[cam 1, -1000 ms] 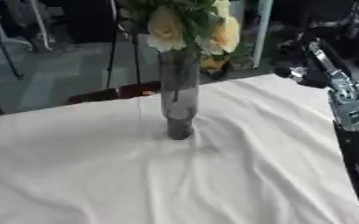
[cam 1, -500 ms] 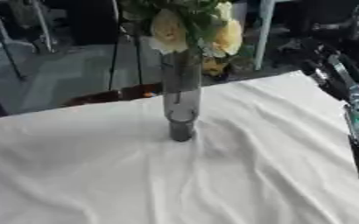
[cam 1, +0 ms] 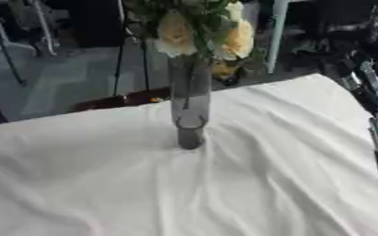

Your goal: Arrange flowers into the vase.

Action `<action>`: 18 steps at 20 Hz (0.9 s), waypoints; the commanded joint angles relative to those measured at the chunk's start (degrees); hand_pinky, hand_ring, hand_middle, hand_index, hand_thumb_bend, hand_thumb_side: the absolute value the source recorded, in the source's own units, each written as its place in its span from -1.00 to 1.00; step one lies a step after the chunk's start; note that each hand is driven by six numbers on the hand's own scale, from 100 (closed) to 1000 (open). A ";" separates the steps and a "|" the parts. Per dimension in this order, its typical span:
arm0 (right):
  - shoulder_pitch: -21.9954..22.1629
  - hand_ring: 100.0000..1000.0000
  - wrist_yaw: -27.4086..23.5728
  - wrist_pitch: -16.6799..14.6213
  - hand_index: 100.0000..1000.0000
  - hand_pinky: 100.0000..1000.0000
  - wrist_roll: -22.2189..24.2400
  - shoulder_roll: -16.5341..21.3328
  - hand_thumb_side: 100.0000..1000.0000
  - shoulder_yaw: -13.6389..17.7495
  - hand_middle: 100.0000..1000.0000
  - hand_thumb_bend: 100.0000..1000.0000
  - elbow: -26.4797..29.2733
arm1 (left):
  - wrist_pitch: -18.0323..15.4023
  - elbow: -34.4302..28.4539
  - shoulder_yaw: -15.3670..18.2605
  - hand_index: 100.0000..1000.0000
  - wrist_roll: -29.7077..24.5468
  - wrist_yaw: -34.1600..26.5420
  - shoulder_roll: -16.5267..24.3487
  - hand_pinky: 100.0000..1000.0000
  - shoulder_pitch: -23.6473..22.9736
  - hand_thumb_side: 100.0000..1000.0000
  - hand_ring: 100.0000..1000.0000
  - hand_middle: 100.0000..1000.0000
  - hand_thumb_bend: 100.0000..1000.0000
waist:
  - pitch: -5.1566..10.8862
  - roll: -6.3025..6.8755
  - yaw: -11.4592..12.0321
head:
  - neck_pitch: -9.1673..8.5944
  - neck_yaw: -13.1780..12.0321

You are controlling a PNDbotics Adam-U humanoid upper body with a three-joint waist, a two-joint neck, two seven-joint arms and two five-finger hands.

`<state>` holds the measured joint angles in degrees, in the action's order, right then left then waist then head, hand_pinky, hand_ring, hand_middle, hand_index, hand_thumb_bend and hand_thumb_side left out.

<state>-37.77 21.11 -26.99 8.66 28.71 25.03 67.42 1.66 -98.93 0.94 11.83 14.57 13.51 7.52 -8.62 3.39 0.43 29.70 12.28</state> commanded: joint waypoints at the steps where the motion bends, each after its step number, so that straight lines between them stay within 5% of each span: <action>1: -0.58 0.96 -1.07 0.10 0.87 0.49 0.33 1.62 1.00 0.25 0.23 0.43 1.66 | -0.09 -0.68 0.22 0.35 0.16 -0.25 0.80 -0.12 0.37 0.64 0.30 0.14 -0.63 | 1.60 -0.53 -0.05 | -0.30 0.18; 18: 0.13 0.93 -2.36 0.33 0.85 0.46 1.50 1.12 0.94 0.40 0.17 0.40 1.71 | -0.20 -0.52 0.14 0.35 0.24 -0.54 0.74 -0.12 0.31 0.65 0.30 0.14 -0.63 | 1.57 -0.51 -0.44 | -0.41 0.65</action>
<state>-36.91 19.17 -26.59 9.94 28.51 25.06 67.91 1.62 -98.90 0.93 11.86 14.31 13.51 7.52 -8.62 3.39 0.03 29.70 12.76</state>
